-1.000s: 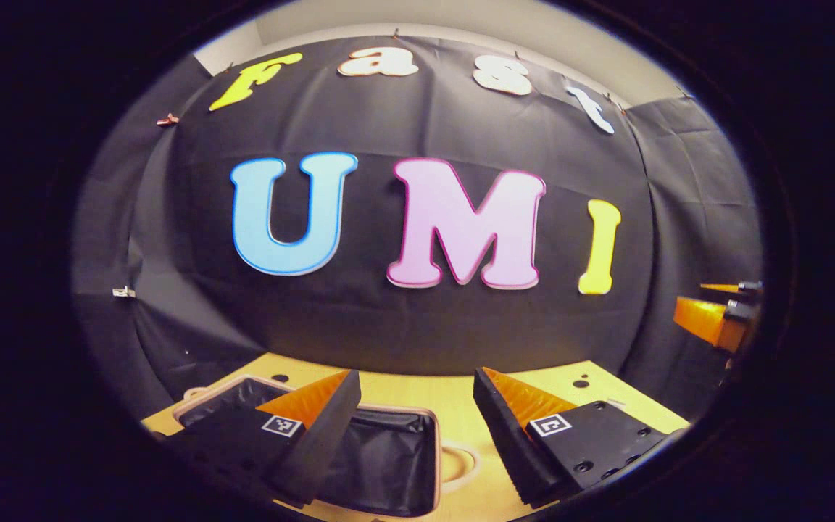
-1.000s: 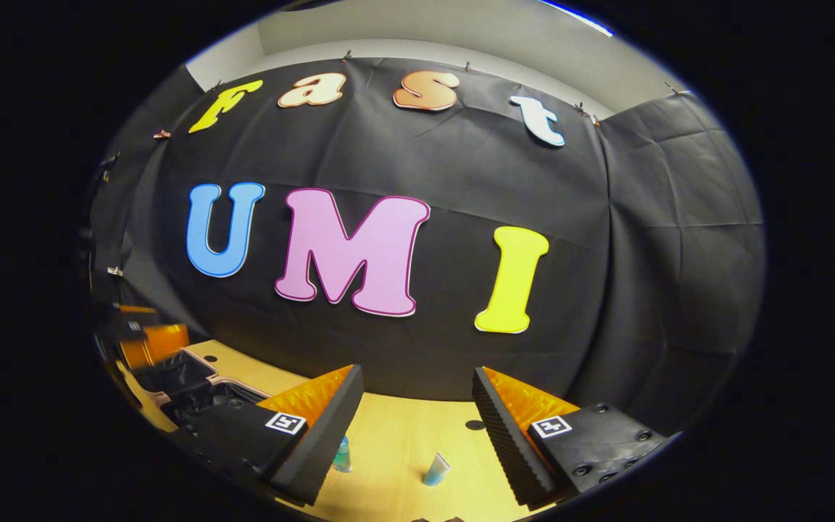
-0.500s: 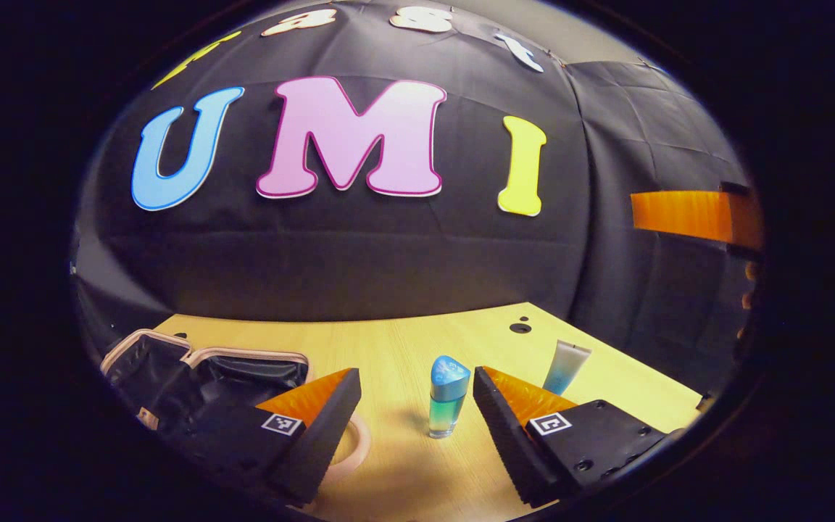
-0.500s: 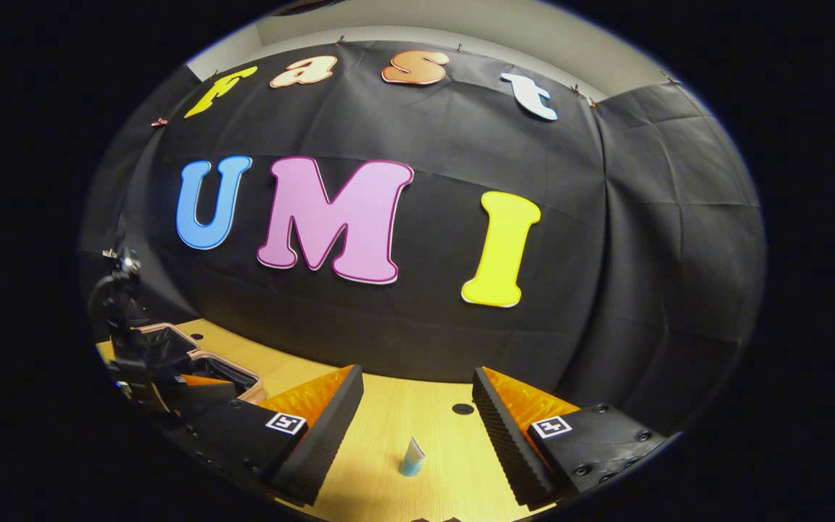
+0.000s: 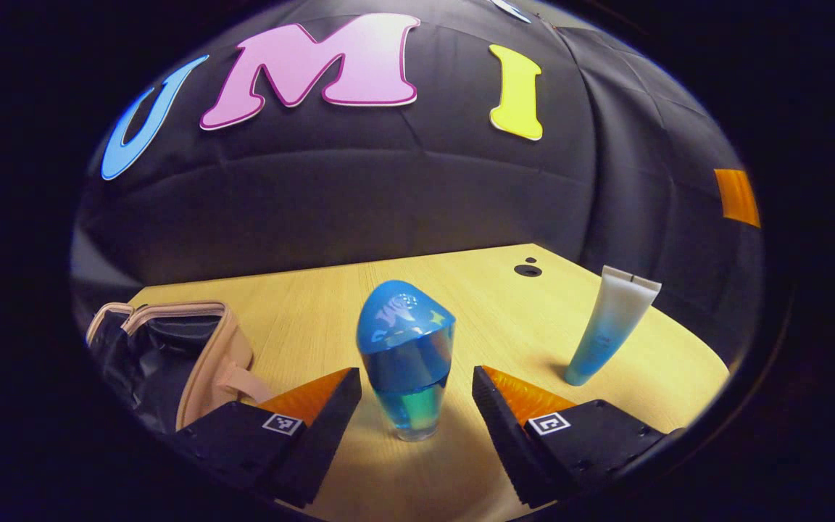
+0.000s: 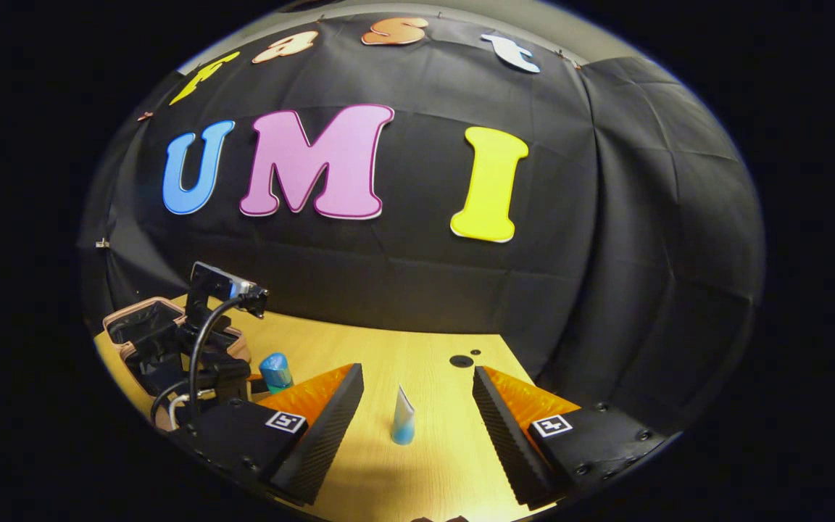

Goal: First open the suitcase, pack the skin care products into it, and then close the suitcase.

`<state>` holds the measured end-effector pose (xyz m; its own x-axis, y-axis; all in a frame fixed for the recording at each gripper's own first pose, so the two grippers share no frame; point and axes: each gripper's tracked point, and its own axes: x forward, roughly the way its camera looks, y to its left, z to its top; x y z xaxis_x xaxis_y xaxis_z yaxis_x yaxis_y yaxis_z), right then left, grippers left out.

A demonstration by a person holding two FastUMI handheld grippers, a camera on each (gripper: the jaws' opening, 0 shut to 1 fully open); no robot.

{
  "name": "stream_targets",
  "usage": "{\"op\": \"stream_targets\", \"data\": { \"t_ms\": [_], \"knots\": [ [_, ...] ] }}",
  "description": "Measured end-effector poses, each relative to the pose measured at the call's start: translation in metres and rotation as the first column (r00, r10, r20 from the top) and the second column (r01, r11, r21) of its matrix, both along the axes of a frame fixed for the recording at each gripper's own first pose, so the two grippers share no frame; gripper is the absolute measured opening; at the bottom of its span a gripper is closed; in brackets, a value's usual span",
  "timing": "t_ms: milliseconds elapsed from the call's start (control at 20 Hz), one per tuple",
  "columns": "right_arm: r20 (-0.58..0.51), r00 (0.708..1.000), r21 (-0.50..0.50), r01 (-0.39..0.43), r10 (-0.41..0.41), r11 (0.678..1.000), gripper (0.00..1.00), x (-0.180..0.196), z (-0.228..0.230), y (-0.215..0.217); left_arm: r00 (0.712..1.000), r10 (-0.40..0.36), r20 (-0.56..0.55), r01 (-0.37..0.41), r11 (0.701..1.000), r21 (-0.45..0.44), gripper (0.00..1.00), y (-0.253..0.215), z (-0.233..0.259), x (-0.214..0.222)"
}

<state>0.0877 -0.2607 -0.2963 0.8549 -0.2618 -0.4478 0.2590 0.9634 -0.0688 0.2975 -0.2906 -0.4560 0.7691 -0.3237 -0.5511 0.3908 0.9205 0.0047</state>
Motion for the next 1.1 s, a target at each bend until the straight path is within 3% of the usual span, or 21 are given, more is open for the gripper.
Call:
{"op": "stream_targets", "data": {
  "t_ms": [350,400,600,1100],
  "knots": [
    [-0.039,0.999,0.009,-0.007,0.007,1.000,0.96,0.017,-0.047,-0.009,0.999,0.017,-0.029,-0.017,1.000,-0.006,0.64,-0.008,-0.019,0.018],
    [-0.052,0.998,0.014,-0.022,0.022,1.000,0.97,0.020,-0.056,-0.004,1.000,0.015,-0.027,-0.015,1.000,-0.016,0.50,-0.008,-0.016,0.018],
    [-0.086,0.991,0.019,-0.104,0.105,0.994,0.97,0.030,-0.090,0.019,0.999,-0.003,-0.033,0.002,1.000,-0.021,0.49,-0.008,-0.015,0.017],
    [-0.237,0.969,0.057,-0.058,0.070,0.997,0.97,0.048,-0.185,0.012,0.999,-0.010,-0.033,0.009,1.000,-0.029,0.49,-0.010,-0.016,0.018]
  ]
}}
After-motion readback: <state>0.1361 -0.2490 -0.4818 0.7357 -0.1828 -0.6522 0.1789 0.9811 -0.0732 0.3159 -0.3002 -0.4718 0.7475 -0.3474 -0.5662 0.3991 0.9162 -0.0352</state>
